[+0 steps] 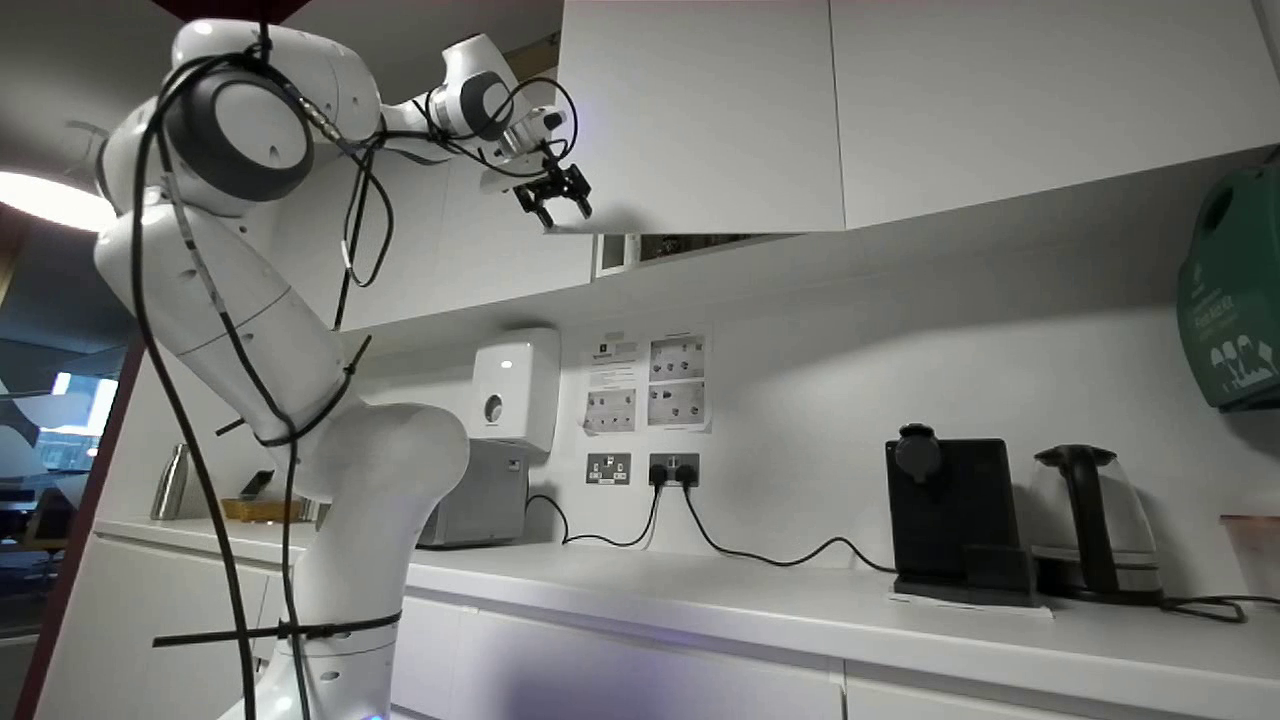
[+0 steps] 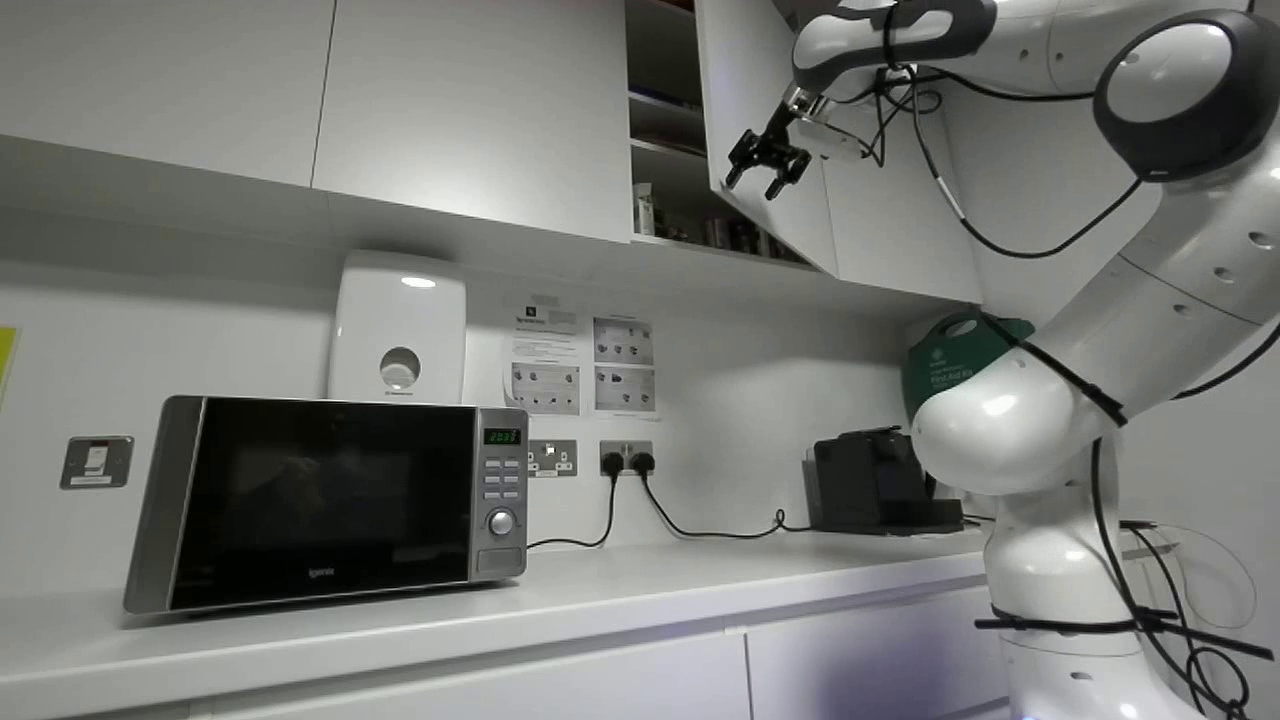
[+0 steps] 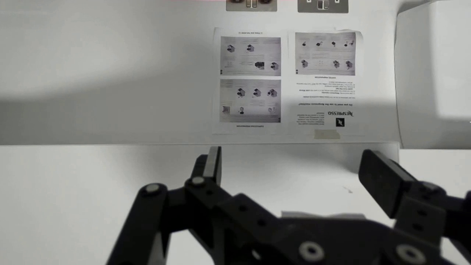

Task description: Close the open cabinet door

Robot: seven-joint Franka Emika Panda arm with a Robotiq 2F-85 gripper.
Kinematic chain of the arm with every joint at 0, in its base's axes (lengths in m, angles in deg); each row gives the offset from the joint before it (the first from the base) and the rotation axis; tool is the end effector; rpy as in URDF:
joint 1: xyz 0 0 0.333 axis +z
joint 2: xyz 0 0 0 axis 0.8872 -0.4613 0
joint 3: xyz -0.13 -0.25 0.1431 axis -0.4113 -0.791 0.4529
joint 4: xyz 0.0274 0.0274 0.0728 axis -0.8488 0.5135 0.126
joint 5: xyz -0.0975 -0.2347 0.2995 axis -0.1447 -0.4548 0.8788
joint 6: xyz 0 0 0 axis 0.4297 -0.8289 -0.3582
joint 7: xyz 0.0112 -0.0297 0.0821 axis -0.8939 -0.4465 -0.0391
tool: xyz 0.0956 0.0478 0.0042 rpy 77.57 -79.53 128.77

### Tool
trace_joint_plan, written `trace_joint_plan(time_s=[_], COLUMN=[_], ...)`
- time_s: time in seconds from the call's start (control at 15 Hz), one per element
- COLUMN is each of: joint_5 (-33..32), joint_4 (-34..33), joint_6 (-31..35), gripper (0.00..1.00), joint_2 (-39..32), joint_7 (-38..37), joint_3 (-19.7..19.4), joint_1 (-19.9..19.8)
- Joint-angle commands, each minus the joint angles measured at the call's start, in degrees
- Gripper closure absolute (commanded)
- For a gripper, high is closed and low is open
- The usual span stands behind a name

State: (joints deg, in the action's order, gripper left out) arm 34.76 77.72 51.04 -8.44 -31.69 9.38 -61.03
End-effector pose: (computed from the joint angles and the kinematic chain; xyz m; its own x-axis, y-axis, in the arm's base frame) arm 0.2066 0.0190 0.8907 0.4161 0.0107 0.9092 0.0486 -0.9988 -0.0105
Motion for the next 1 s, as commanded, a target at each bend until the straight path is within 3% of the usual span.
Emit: trace_joint_plan(time_s=[0.0, 0.47, 0.93], joint_5=[0.3, -0.8, -5.9], joint_4=[-5.7, -10.7, -24.3], joint_6=[1.0, 3.2, 3.3], gripper=[0.0, 0.0, 0.0], joint_2=[-7.3, -13.7, -25.7], joint_7=[-0.3, 0.5, -1.9], joint_3=[1.2, 0.8, 3.1], joint_1=[0.2, -0.4, -4.1])
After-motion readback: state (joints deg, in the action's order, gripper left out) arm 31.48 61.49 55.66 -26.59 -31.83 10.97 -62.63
